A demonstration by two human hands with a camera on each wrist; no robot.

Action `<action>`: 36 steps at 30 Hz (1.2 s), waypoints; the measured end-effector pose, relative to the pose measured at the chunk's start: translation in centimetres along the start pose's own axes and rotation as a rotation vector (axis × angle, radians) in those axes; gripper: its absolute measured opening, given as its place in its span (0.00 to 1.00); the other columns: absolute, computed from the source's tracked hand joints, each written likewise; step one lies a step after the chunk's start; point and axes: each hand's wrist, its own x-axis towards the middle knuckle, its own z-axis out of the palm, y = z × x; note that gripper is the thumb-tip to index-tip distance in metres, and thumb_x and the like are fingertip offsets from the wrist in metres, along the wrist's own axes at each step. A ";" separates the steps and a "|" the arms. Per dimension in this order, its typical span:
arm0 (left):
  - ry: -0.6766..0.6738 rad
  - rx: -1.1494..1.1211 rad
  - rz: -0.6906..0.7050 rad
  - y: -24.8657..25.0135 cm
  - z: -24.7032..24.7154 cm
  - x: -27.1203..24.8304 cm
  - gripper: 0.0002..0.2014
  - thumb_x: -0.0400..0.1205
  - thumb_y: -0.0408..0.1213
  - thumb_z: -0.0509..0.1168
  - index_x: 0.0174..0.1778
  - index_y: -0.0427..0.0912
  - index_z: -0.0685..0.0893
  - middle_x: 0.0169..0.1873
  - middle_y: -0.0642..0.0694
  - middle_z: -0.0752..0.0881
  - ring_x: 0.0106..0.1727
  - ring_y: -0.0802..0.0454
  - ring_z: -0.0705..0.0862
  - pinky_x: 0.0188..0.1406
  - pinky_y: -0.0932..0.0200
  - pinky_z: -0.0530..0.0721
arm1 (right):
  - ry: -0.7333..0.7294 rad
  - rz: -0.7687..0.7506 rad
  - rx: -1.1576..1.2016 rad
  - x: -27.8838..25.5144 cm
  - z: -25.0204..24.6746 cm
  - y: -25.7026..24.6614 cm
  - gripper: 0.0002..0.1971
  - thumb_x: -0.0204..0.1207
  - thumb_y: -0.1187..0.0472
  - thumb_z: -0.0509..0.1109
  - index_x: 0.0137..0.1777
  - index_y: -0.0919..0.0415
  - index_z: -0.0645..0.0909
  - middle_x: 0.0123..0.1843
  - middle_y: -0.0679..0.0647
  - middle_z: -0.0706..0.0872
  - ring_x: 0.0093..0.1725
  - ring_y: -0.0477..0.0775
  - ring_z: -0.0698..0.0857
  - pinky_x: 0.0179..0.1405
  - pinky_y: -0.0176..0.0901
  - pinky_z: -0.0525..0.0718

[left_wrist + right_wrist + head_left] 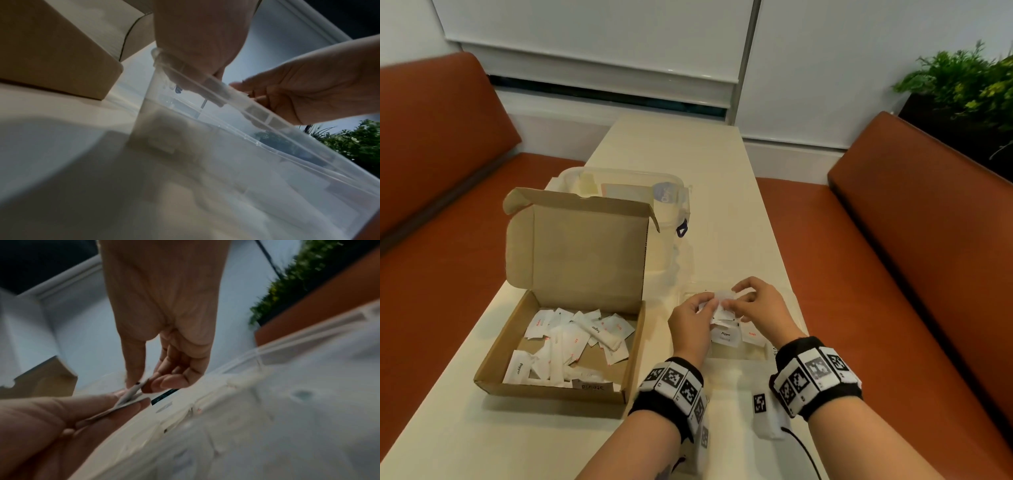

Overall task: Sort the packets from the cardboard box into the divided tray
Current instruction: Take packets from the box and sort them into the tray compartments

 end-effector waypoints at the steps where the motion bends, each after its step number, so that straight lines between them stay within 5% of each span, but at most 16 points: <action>1: 0.011 0.004 0.001 -0.1 0.0 0.1 0.08 0.79 0.35 0.71 0.41 0.55 0.86 0.42 0.53 0.88 0.46 0.52 0.86 0.32 0.67 0.84 | -0.004 0.030 0.055 -0.2 0.1 0.2 0.11 0.70 0.65 0.78 0.48 0.62 0.80 0.34 0.58 0.87 0.32 0.50 0.84 0.31 0.32 0.82; 4: 0.039 0.027 -0.001 -0.1 0.0 0.1 0.08 0.81 0.35 0.69 0.54 0.47 0.89 0.50 0.50 0.89 0.49 0.54 0.86 0.41 0.63 0.87 | 0.067 0.033 0.100 -0.3 -0.1 0.4 0.05 0.71 0.68 0.76 0.44 0.67 0.84 0.35 0.57 0.86 0.33 0.50 0.82 0.36 0.36 0.83; 7: 0.082 0.086 0.012 0.0 0.0 0.1 0.14 0.84 0.35 0.64 0.64 0.40 0.85 0.59 0.46 0.87 0.60 0.47 0.85 0.62 0.49 0.84 | 0.114 0.004 -0.096 0.0 -1.1 0.5 0.01 0.74 0.67 0.74 0.41 0.63 0.86 0.31 0.49 0.84 0.30 0.44 0.79 0.32 0.29 0.76; 10: 0.129 0.115 0.055 0.2 0.1 -0.1 0.15 0.86 0.33 0.60 0.68 0.38 0.82 0.64 0.45 0.85 0.66 0.50 0.82 0.69 0.51 0.79 | -0.077 0.010 -0.356 0.0 -1.6 0.3 0.09 0.75 0.68 0.72 0.35 0.57 0.84 0.30 0.48 0.83 0.29 0.42 0.77 0.33 0.31 0.74; 16: 0.171 0.167 0.089 0.6 0.1 -0.5 0.16 0.86 0.32 0.59 0.69 0.38 0.81 0.65 0.45 0.84 0.67 0.52 0.81 0.69 0.58 0.77 | -0.314 -0.019 -0.745 0.1 0.5 -0.3 0.13 0.80 0.69 0.63 0.61 0.65 0.85 0.60 0.58 0.87 0.59 0.54 0.84 0.57 0.33 0.75; 19: 0.178 0.171 0.072 0.7 0.1 -0.5 0.16 0.86 0.32 0.59 0.69 0.39 0.81 0.65 0.44 0.84 0.66 0.50 0.81 0.69 0.57 0.77 | -0.390 -0.047 -0.903 0.4 1.5 -0.2 0.16 0.82 0.68 0.60 0.65 0.62 0.83 0.64 0.58 0.85 0.64 0.57 0.82 0.67 0.40 0.75; 28: 0.180 0.212 0.067 0.7 0.1 -0.6 0.15 0.86 0.33 0.60 0.68 0.40 0.82 0.65 0.44 0.85 0.65 0.49 0.82 0.68 0.59 0.77 | -0.140 -0.298 -0.819 -0.5 2.0 2.7 0.06 0.74 0.70 0.67 0.48 0.61 0.80 0.47 0.56 0.82 0.48 0.54 0.77 0.45 0.40 0.73; 32: 0.176 0.225 0.069 0.7 0.1 -0.6 0.15 0.86 0.32 0.60 0.68 0.40 0.82 0.65 0.45 0.84 0.67 0.50 0.81 0.65 0.64 0.75 | -0.113 -0.235 -0.812 -1.2 2.4 3.5 0.09 0.73 0.67 0.68 0.38 0.56 0.71 0.40 0.52 0.77 0.40 0.52 0.74 0.36 0.41 0.70; 36: 0.161 0.209 0.066 0.7 0.1 -0.6 0.16 0.85 0.32 0.60 0.68 0.40 0.82 0.66 0.44 0.84 0.67 0.49 0.81 0.70 0.54 0.77 | -0.077 -0.210 -0.841 -1.0 2.7 3.5 0.08 0.75 0.67 0.65 0.38 0.57 0.70 0.38 0.52 0.76 0.38 0.53 0.74 0.36 0.41 0.69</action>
